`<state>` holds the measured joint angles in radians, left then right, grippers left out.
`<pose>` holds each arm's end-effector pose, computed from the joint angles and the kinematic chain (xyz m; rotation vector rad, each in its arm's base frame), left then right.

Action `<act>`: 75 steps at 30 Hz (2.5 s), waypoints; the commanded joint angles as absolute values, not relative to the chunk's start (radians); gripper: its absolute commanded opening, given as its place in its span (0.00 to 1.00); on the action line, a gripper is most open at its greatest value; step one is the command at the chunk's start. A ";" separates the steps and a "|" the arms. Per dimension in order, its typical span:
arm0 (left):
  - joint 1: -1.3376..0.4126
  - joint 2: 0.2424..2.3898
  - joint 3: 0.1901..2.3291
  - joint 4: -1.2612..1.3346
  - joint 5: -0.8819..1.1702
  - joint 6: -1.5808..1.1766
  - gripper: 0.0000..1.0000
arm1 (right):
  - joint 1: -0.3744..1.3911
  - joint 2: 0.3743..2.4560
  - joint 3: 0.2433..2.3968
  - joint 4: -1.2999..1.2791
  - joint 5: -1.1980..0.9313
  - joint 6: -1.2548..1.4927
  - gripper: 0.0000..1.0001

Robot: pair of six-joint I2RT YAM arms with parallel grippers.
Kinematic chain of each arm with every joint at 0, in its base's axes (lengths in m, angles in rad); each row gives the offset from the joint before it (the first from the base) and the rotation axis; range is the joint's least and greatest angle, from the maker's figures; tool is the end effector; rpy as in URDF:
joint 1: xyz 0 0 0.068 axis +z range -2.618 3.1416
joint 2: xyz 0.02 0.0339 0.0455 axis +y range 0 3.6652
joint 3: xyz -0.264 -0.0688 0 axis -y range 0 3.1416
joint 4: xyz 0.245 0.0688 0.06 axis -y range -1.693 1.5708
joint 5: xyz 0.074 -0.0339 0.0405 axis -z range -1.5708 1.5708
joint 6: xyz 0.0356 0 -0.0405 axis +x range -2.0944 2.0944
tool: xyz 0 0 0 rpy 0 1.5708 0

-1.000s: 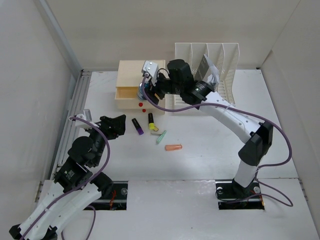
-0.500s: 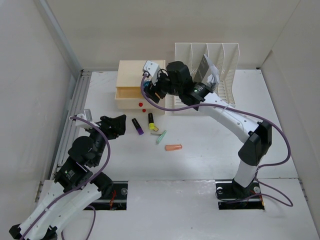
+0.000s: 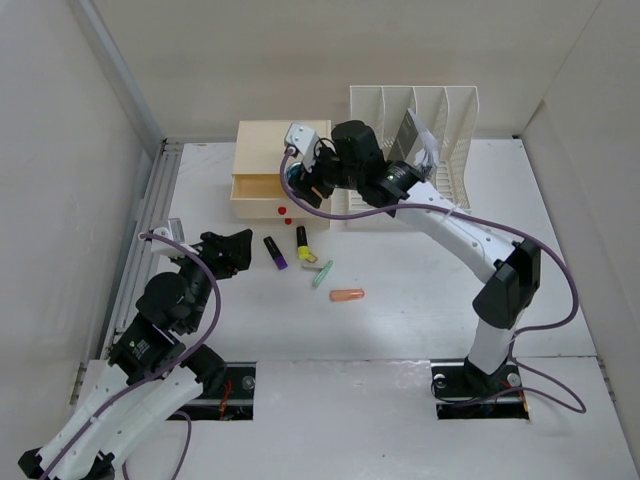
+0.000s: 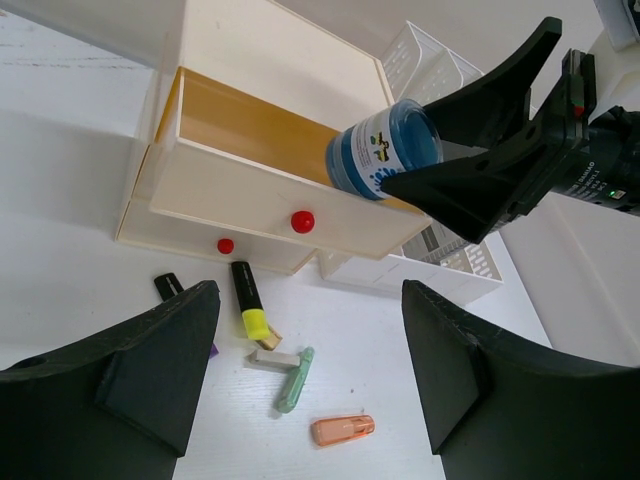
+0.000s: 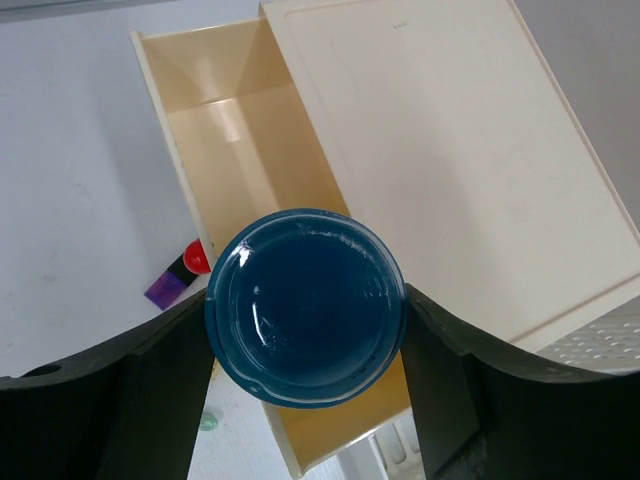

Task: Organize the desk

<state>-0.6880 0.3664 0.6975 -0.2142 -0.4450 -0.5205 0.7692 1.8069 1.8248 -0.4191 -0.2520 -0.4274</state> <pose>0.0801 -0.0460 0.3568 -0.2468 1.4793 -0.6578 0.2995 0.3023 0.3922 -1.2535 1.5439 0.4705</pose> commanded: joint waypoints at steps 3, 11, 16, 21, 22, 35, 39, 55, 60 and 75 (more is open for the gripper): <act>-0.692 0.380 0.715 -0.160 -0.437 -0.503 0.70 | 0.776 1.786 1.853 -0.405 -0.289 -0.423 0.78; -0.692 0.390 0.715 -0.150 -0.437 -0.503 0.70 | 0.776 1.747 1.807 -0.328 -0.267 -0.405 0.78; -0.692 0.390 0.715 -0.150 -0.428 -0.503 0.70 | 0.776 1.724 1.758 -0.310 -0.358 -0.396 0.40; -0.692 0.390 0.715 -0.150 -0.428 -0.503 0.70 | 0.776 1.698 1.729 -0.360 -0.599 -0.449 0.00; -0.692 0.390 0.715 -0.150 -0.428 -0.503 0.70 | 0.776 1.698 1.729 -0.377 -0.635 -0.475 0.00; -0.692 0.390 0.715 -0.150 -0.428 -0.503 0.70 | 0.776 1.888 1.852 -0.501 -0.372 -0.450 0.00; -0.692 0.390 0.715 -0.150 -0.428 -0.503 0.70 | 0.785 1.888 1.766 -0.357 -0.145 -0.414 0.00; -0.692 0.399 0.594 -0.019 -0.437 -0.665 0.76 | 0.808 1.948 1.741 -0.063 0.365 -0.445 0.00; -0.692 0.428 0.482 0.106 -0.459 -0.751 0.77 | 0.808 1.989 1.775 -0.042 0.397 -0.445 0.00; -0.580 0.810 0.383 0.474 -0.517 -0.764 0.55 | 0.761 1.631 1.559 -0.156 -0.205 -0.433 0.65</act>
<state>-0.6235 0.7296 0.3714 0.3309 -0.5270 -0.7792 0.7868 1.7988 1.5665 -0.1802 0.0265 -0.4282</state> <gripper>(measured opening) 0.558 0.593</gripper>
